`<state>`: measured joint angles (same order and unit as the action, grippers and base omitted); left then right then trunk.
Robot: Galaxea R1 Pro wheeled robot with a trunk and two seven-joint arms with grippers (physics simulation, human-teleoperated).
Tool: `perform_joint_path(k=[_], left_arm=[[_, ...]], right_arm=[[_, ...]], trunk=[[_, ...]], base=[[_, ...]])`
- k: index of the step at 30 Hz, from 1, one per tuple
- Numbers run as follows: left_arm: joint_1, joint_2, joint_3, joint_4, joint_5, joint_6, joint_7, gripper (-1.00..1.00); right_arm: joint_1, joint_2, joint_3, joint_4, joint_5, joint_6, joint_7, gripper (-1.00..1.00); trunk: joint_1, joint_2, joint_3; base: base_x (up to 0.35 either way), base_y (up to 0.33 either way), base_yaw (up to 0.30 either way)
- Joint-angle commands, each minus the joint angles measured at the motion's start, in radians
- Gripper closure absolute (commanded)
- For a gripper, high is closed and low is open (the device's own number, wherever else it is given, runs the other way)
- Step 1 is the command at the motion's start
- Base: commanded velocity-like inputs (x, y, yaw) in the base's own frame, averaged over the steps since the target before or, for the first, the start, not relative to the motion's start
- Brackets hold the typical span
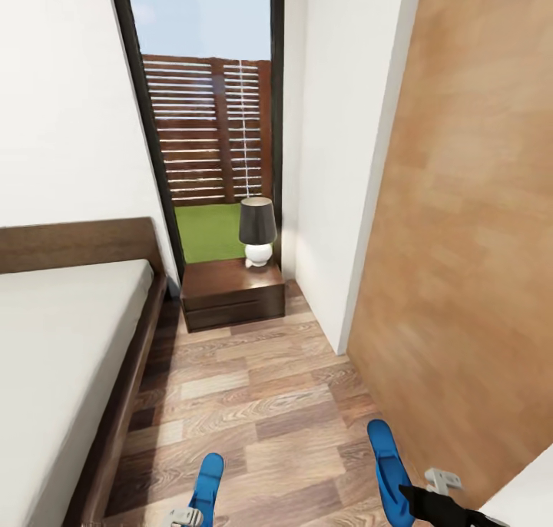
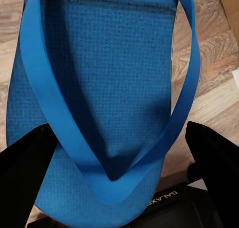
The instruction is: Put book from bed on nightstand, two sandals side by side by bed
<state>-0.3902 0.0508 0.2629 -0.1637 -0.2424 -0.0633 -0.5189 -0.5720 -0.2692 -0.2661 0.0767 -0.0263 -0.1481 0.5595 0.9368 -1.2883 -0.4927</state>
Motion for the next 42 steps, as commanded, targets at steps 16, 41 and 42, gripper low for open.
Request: perform_joint_path(k=[16,41,42], left_arm=[[-0.001,-0.007,0.007,0.001,-0.012,-0.006,-0.001,1.00],[-0.001,-0.006,0.007,0.001,-0.012,-0.006,-0.001,1.00],[-0.001,-0.006,0.007,0.001,-0.012,-0.006,-0.001,1.00]], right_arm=[[-0.002,-0.001,-0.002,0.005,-0.004,-0.005,0.007,1.00],[-0.002,-0.001,-0.002,0.005,-0.004,-0.005,0.007,1.00],[-0.002,-0.001,-0.002,0.005,-0.004,-0.005,0.007,1.00]], trunk=[[0.000,-0.001,-0.001],[0.000,-0.001,-0.001],[0.000,-0.001,-0.001]], base=[[0.266,0.000,0.106],[0.192,-0.072,0.002],[0.020,-0.008,0.109]])
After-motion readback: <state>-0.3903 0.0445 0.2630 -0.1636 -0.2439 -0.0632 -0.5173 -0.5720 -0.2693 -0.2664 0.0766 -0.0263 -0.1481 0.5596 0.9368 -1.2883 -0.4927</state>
